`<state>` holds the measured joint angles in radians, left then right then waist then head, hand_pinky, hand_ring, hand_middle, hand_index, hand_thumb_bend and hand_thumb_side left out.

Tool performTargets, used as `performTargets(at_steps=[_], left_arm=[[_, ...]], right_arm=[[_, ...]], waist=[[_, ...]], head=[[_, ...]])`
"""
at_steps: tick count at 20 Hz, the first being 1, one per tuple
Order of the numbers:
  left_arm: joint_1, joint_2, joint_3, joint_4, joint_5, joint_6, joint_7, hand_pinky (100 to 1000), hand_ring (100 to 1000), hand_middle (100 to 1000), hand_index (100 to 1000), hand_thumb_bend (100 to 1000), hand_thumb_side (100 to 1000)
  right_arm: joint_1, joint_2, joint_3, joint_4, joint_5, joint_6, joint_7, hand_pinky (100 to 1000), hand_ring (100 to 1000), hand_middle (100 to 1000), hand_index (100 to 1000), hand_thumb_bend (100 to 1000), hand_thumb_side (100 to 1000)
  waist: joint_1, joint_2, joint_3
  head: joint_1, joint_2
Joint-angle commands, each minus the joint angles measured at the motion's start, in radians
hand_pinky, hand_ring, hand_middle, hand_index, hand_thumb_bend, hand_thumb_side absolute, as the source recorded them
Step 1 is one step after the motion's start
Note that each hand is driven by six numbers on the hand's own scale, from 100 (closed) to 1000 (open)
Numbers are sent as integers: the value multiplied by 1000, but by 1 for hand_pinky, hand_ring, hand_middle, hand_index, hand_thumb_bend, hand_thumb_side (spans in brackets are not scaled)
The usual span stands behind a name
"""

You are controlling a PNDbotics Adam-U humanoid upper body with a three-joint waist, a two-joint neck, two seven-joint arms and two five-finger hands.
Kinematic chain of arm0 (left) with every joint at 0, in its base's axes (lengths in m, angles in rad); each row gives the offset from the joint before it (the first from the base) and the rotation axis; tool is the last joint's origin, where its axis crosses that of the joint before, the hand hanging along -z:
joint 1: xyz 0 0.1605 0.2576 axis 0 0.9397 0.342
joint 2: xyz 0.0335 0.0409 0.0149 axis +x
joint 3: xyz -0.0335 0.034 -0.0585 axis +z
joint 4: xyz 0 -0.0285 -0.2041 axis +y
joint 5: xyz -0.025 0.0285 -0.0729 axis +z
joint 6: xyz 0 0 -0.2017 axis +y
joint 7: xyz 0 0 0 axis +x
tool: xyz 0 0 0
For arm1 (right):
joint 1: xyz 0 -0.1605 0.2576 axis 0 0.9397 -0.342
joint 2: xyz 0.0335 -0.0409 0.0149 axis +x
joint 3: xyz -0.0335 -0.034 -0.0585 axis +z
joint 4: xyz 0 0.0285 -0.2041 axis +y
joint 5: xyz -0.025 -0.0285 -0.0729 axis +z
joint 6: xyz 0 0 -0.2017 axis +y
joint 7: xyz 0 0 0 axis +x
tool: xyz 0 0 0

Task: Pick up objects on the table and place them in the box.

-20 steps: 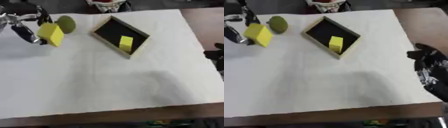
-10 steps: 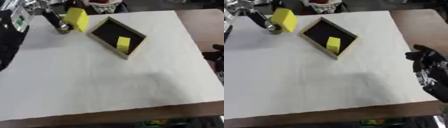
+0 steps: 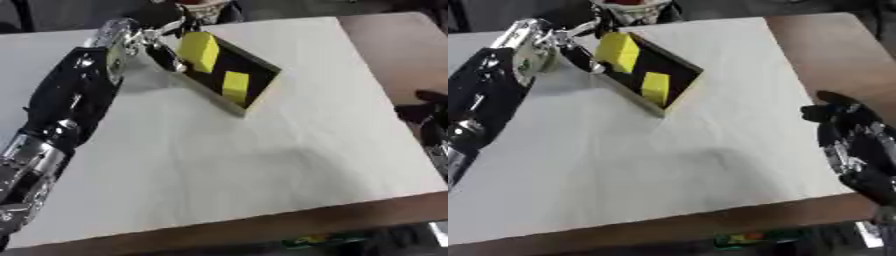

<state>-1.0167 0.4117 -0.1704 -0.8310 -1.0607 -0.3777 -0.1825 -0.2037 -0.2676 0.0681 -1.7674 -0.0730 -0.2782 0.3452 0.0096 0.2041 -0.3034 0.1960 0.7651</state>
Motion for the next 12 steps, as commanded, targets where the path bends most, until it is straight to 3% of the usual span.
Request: performTargets(at_steps=[1,5,8,10,12], left_arm=[[-22,-1,-2,1,-12,-8,24,670,569,535,716,334,165],[-12,-9,-20,-1,-10,-35,12,699,609,605,786,383,192],[-9,2,-32,-19,-14,-69,-39,730,652,676,849,424,273],[-7,11,-40,-34,-16,-90,-78,780,721,766,904,506,400],[-5,21,-47,-50,-17,-115,-125,794,740,788,917,530,448]], right_arm=[[-14,-8,-3,-10,-10,-2,4,852,815,637,879,100,470],[-15,-6,-3,-10,-10,-1,5,852,815,637,880,100,470],[-14,-6,-5,-10,-10,0,4,852,815,636,880,100,470],[-14,-7,-5,-10,-9,0,3,852,815,636,880,100,470],[-15,-7,-6,-10,-8,0,3,852,815,636,880,100,470]], waist=[[-2,-14,-4],[-1,-15,-6],[1,-15,-6],[3,-16,-4],[4,-17,-3]], head=[[-3,5],[-6,5],[-10,5],[-13,5],[-17,5]])
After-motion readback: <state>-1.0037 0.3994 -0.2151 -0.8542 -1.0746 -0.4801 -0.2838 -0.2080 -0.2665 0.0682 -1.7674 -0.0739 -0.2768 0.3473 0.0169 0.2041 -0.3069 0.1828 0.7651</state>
